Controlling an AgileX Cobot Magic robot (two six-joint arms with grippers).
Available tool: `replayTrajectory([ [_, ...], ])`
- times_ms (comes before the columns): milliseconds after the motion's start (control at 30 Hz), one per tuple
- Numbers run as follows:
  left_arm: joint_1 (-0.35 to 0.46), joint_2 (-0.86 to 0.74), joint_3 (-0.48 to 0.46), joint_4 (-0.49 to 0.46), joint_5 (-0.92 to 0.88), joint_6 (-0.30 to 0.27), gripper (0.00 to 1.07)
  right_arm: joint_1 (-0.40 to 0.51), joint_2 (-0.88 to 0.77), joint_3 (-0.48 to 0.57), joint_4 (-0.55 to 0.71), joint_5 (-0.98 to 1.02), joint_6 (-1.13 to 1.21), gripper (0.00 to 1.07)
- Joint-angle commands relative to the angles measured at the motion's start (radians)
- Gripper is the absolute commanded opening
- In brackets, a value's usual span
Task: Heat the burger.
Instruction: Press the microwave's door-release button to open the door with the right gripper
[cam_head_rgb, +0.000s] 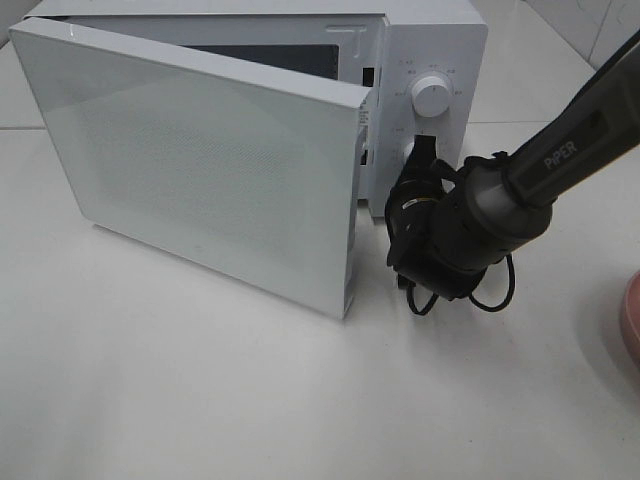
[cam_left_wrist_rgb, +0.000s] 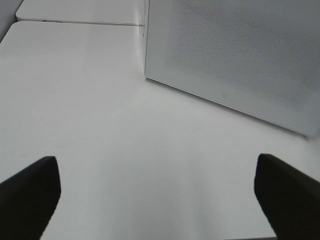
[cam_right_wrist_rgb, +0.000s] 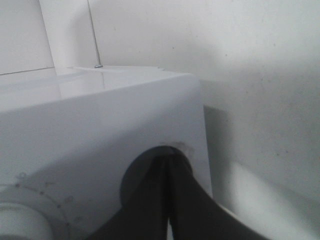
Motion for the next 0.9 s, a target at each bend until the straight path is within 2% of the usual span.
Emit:
replayTrajectory([
  [33, -0.003, -0.02, 0.002, -0.004, -0.013, -0.004, 0.98, -0.056, -0.011, -0.109, -0.194, -0.25, -0.01, 0.0],
  [600, -0.003, -0.016, 0.002, -0.004, -0.013, -0.004, 0.98, -0.023, -0.011, -0.104, -0.199, -0.207, -0.013, 0.0],
  [900, -0.003, -0.016, 0.002, -0.004, -0.013, -0.003, 0.98, -0.006, -0.078, 0.018, -0.181, -0.118, -0.005, 0.0],
])
